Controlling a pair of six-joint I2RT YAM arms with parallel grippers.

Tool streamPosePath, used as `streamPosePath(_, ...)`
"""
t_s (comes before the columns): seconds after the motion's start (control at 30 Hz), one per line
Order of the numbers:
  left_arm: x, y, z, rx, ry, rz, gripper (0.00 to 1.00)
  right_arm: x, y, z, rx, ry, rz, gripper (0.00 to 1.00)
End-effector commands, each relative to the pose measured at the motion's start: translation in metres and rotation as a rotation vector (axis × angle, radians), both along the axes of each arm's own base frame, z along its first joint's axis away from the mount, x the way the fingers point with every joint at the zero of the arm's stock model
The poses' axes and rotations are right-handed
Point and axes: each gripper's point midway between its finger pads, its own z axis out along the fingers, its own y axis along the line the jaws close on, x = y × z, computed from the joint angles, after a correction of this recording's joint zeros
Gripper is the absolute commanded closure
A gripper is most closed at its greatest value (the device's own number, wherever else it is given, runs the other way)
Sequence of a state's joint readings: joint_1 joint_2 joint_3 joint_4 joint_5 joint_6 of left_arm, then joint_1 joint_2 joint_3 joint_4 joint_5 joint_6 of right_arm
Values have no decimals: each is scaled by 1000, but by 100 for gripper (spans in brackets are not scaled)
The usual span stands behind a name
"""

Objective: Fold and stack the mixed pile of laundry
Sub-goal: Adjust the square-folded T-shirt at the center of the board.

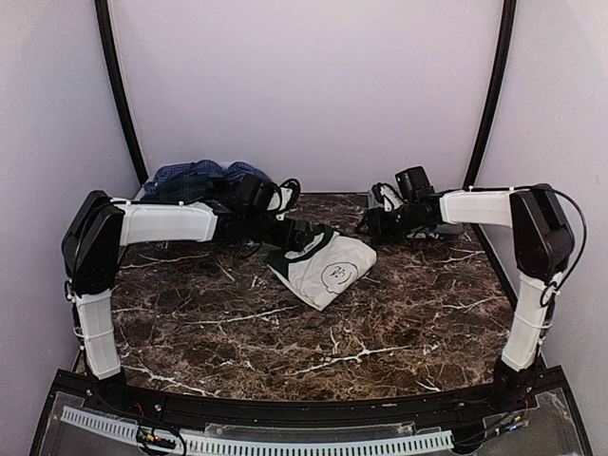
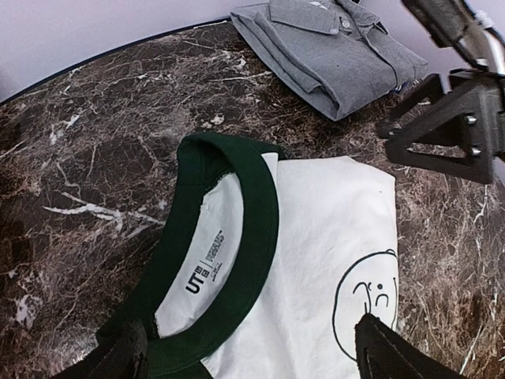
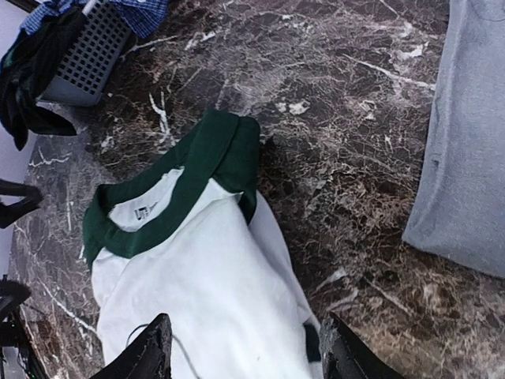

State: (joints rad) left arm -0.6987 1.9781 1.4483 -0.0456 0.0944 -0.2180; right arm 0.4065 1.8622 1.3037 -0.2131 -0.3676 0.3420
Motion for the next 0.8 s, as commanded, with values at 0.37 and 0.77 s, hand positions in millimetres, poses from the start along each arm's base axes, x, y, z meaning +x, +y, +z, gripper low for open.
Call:
streamPosePath(0.37, -49, 33, 13, -52, 17, 2, 10, -79, 38, -54, 90, 211, 161, 64)
streamPosePath(0.77, -130, 14, 13, -11, -93, -254, 13, -232, 65, -37, 146, 345, 264, 50)
